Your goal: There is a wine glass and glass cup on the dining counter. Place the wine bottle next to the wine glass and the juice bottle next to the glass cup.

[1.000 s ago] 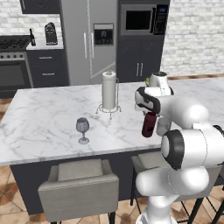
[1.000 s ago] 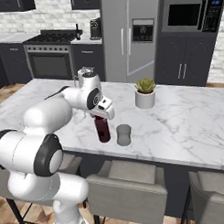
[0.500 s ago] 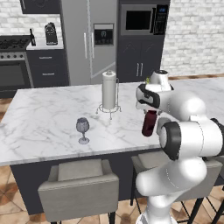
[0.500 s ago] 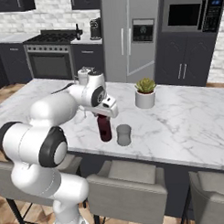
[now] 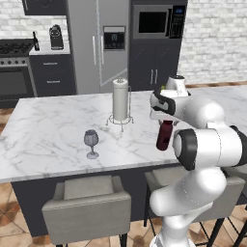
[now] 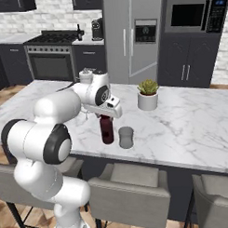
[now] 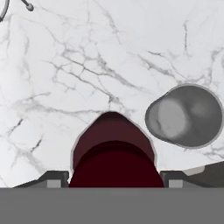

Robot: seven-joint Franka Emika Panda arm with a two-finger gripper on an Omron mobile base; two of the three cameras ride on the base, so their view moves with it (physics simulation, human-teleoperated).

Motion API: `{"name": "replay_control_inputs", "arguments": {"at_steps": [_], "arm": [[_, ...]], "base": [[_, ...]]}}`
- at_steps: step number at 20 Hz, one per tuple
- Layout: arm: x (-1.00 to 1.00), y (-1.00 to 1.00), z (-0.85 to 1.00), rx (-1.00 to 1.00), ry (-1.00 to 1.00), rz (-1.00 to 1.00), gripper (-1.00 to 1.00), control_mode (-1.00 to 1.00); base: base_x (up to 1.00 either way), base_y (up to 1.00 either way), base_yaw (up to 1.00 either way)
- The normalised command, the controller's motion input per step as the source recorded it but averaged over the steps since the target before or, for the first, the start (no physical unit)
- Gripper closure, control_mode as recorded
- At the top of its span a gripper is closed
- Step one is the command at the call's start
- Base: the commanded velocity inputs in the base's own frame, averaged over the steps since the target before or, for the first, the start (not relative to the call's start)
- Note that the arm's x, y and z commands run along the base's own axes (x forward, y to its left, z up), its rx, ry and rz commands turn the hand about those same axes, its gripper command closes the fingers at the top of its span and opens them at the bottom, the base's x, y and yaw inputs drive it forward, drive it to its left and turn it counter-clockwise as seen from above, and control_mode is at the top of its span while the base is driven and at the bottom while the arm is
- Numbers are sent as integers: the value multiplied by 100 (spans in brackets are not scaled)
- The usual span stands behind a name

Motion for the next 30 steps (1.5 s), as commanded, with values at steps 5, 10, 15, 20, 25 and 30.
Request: {"name": "replay_control_inputs", "arguments": {"at_steps": [5,10,15,20,25,30], "arm": [[-16,0,-39,-3,-3,1,100,-100],[-19,0,-40,-4,-5,0,100,-100],[-19,0,-39,-4,-6,0,100,-100],[-6,-3,-32,-3,-1,0,-100,-100],[0,-8,-16,0,0,0,-100,-100],[2,-8,-3,0,0,0,-100,-100]], "base": [[0,0,0],[0,0,0],[0,0,0],[0,0,0],[0,0,0],[0,0,0]]}}
